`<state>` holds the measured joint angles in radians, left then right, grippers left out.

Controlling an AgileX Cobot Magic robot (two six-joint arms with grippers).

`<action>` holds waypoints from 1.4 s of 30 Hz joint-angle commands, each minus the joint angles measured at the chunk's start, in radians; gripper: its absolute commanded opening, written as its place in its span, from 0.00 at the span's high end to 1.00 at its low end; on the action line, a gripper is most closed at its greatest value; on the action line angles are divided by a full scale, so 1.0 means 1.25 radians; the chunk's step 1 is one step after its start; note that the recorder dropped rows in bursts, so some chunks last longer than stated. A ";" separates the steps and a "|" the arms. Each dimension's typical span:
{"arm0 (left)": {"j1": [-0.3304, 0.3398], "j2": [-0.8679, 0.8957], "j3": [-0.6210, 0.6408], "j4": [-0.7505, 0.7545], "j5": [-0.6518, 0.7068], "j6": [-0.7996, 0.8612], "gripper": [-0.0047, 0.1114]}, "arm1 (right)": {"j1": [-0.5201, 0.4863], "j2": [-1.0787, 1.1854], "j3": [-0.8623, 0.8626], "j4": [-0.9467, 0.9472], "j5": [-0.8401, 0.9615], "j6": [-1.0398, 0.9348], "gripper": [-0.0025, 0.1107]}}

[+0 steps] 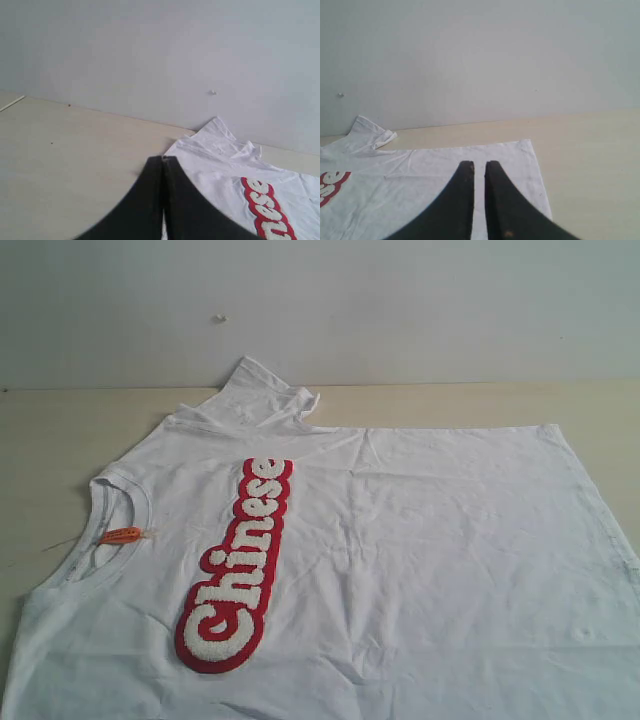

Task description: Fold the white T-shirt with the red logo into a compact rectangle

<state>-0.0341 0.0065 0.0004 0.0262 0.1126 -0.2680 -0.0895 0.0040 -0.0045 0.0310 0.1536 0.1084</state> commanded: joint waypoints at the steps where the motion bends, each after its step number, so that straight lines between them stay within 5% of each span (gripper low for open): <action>1: 0.004 -0.005 0.000 -0.005 -0.010 -0.004 0.96 | -0.004 -0.003 0.004 -0.006 -0.017 -0.001 0.89; 19: 0.004 -0.005 0.000 -0.012 -0.018 -0.082 0.96 | -0.004 -0.003 0.004 0.000 -0.024 0.002 0.89; 26: 0.004 -0.005 0.000 -0.012 -0.019 -0.199 0.96 | -0.004 -0.003 0.004 0.018 -0.242 0.055 0.89; 33: -0.028 0.005 -0.100 -0.012 0.033 -0.211 0.96 | -0.004 -0.003 -0.065 0.018 -0.470 0.164 0.90; 42: -0.102 0.236 -0.311 -0.012 0.210 -0.176 0.96 | -0.004 0.037 -0.212 0.018 -0.302 0.110 0.97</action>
<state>-0.1354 0.2089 -0.2996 0.0163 0.2889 -0.5119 -0.0895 0.0153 -0.2301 0.0574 -0.3214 0.2568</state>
